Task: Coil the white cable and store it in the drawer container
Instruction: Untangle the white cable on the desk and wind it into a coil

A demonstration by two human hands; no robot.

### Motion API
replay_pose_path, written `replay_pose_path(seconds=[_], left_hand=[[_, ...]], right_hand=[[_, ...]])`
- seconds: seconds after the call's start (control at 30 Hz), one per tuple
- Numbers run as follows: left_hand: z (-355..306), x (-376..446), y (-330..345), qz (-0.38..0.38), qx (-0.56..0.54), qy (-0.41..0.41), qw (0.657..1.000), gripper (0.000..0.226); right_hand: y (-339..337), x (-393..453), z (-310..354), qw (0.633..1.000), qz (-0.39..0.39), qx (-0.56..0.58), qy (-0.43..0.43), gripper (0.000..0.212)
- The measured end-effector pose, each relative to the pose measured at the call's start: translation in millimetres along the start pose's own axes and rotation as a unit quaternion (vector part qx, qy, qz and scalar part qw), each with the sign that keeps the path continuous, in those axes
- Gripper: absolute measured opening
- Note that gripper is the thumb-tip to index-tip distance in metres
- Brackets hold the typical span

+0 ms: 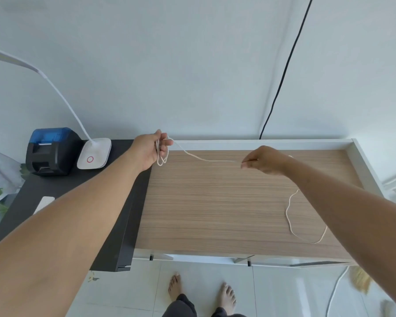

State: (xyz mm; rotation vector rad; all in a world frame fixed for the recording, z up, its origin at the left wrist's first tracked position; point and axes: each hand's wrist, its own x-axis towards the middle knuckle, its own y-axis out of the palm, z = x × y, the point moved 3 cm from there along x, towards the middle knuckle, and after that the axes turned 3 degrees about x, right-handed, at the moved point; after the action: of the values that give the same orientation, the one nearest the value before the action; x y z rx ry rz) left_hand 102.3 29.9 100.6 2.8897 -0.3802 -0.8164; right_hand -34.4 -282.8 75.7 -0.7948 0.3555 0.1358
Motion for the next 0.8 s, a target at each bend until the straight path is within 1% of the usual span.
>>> replay_pose_path(seconds=[0.07,0.17,0.23,0.3,0.4,0.43,0.53,0.57,0.7,0.8], left_hand=[[6,-3,14,0.012,0.058,0.007,0.998,0.030],[16,-6,30,0.025,0.101,0.026,0.994,0.034],[24,-8,39,0.021,0.097,0.027,0.995,0.035],[36,-10,47,0.015,0.094,0.019,0.995,0.034],[60,-13,55,-0.011,0.137,0.018,0.990,0.032],[67,-15,59,-0.007,0.143,0.014,0.990,0.033],[77,-21,72,0.060,0.085,-0.004,0.995,0.034],[77,-22,72,0.072,0.086,-0.009,0.994,0.034],[58,-24,53,0.117,0.151,-0.018,0.982,0.034],[35,-22,30,0.122,0.211,-0.014,0.970,0.029]], right_hand=[[8,4,22,0.998,0.056,-0.019,-0.014,0.005],[14,10,49,0.995,0.089,-0.006,-0.042,0.009],[16,14,62,0.992,0.100,0.035,-0.060,0.011],[16,18,70,0.988,0.103,0.095,-0.060,0.012],[14,24,77,0.986,0.086,0.133,-0.059,0.010],[14,25,78,0.986,0.076,0.134,-0.062,0.011],[8,27,79,0.988,0.035,0.129,-0.073,0.012],[4,27,77,0.990,0.018,0.121,-0.075,0.012],[-17,24,60,0.994,-0.021,0.093,-0.053,0.017],[-32,19,40,0.995,-0.036,0.093,-0.025,0.017]])
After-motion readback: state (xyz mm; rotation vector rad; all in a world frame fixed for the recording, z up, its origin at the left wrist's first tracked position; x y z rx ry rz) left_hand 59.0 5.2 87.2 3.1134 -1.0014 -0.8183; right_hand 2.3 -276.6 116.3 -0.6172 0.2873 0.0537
